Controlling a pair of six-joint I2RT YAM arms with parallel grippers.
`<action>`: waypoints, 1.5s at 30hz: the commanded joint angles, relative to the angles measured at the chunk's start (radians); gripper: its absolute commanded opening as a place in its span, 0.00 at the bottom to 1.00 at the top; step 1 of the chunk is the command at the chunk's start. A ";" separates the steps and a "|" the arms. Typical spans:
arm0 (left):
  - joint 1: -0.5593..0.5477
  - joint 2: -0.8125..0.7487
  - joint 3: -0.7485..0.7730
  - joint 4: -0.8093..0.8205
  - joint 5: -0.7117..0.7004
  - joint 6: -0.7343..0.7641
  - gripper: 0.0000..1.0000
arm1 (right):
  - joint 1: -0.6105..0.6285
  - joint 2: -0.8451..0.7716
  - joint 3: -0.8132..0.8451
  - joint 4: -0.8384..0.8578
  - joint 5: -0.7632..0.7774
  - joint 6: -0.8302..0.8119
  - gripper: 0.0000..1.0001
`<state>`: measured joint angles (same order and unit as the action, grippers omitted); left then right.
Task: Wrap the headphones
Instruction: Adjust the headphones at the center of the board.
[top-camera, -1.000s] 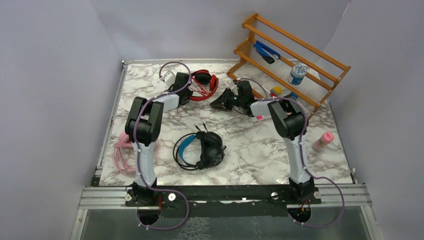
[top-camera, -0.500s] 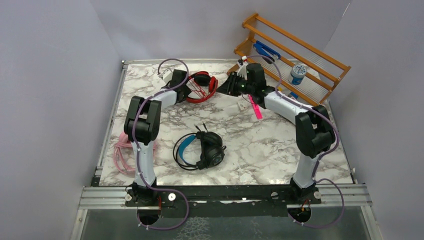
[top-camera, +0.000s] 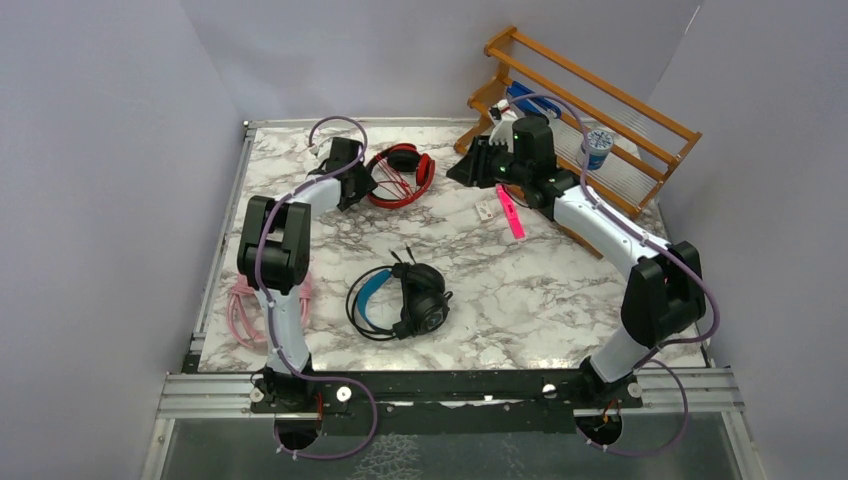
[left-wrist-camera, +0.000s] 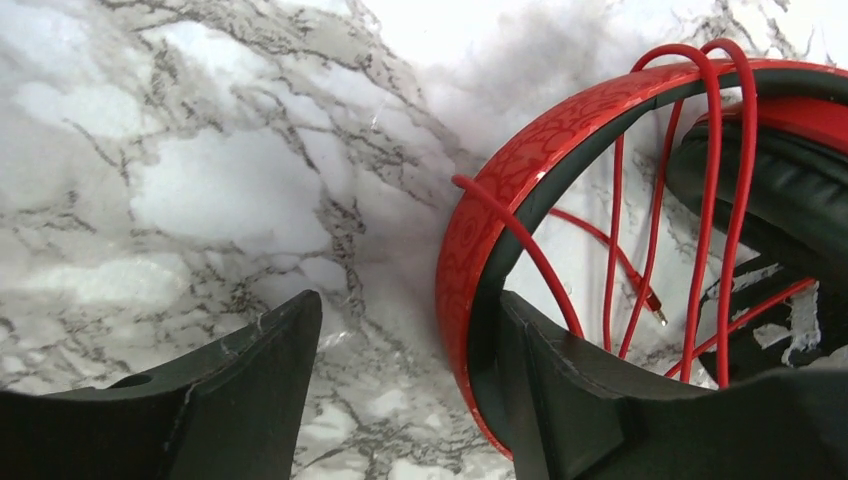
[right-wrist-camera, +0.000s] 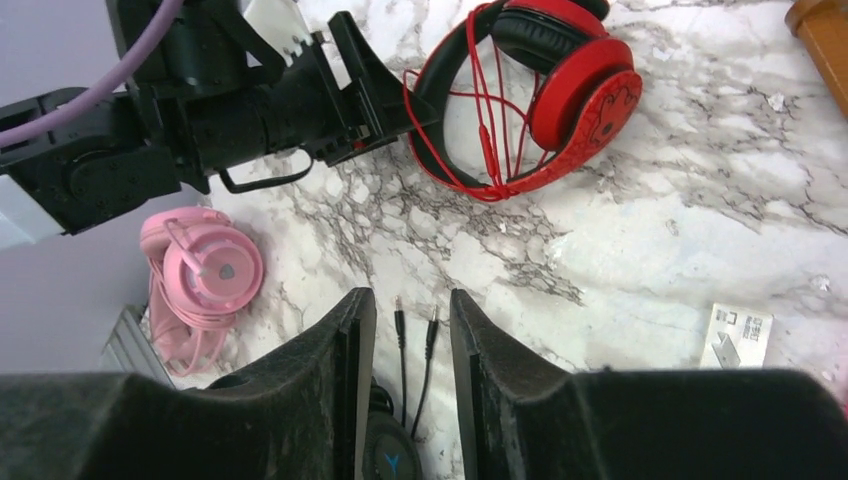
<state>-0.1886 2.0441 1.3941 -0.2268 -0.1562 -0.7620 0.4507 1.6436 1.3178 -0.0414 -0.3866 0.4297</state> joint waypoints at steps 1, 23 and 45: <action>0.022 -0.032 -0.080 -0.204 0.054 0.071 0.69 | -0.001 -0.048 0.014 -0.102 0.012 -0.085 0.40; 0.101 -0.031 0.023 -0.120 0.233 0.184 0.80 | -0.001 -0.166 0.019 -0.165 0.017 -0.155 0.57; 0.113 0.050 0.220 -0.159 0.382 0.288 0.90 | -0.001 -0.212 -0.002 -0.148 0.004 -0.144 0.57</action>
<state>-0.0856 2.1597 1.6333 -0.3630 0.1650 -0.5121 0.4507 1.4620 1.3224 -0.2104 -0.3817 0.2867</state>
